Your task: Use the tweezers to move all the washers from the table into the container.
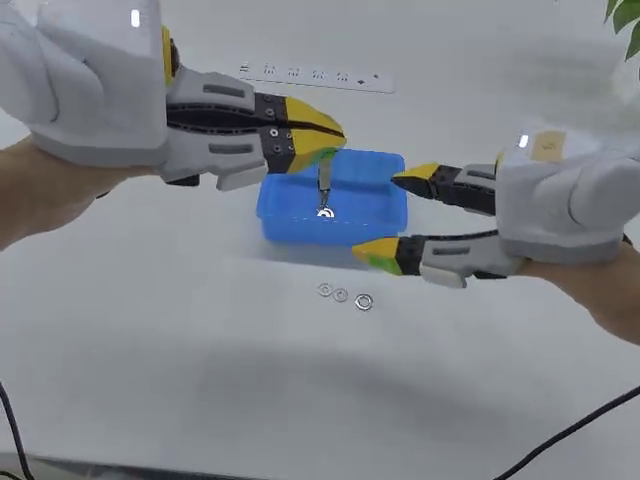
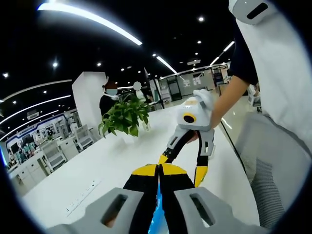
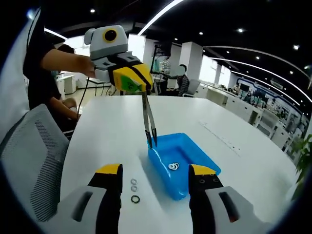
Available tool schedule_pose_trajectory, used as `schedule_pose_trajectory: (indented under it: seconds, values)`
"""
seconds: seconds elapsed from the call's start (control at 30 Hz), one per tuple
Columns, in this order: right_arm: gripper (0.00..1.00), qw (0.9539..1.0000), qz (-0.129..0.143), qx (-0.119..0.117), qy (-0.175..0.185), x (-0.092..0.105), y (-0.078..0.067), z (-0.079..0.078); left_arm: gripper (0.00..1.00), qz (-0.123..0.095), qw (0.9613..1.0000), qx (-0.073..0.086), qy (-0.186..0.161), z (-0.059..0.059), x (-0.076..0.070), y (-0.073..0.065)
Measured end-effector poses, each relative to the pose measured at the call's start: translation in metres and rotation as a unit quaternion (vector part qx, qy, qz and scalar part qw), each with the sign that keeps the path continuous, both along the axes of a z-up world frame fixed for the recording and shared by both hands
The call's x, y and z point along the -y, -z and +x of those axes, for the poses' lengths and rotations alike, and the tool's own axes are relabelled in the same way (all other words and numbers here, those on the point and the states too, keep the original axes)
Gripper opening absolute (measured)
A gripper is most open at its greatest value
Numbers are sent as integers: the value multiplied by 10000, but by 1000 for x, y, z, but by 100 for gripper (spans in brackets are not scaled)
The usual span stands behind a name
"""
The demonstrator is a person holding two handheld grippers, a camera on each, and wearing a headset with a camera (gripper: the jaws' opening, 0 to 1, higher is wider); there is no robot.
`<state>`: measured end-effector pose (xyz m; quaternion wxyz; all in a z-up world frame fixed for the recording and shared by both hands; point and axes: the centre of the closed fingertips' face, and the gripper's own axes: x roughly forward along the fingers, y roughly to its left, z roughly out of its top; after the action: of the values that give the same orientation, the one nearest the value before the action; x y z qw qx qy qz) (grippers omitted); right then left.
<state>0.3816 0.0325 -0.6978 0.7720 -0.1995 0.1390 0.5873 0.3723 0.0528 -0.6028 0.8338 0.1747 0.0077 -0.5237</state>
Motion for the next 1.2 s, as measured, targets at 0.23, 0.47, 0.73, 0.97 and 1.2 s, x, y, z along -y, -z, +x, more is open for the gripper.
schedule_pose_trajectory:
  seconds: [0.23,0.47,0.73,0.97,1.2]
  values:
    - [67,9993,-160,-284,163,17,26,-31,4,-98,9998,-124,-144,-18,-1,21]
    - [75,9980,-359,-467,235,29,46,-51,4,-123,9995,-255,-129,-28,0,38]
    - [95,9943,-468,-685,663,36,63,-49,4,-104,9987,-508,10,-30,5,58]
    - [100,9894,-387,-948,1027,37,66,-49,4,-164,9977,-661,35,-28,5,69]
    - [100,9902,-310,-1010,914,32,66,-59,4,-188,9965,-813,44,-25,7,77]
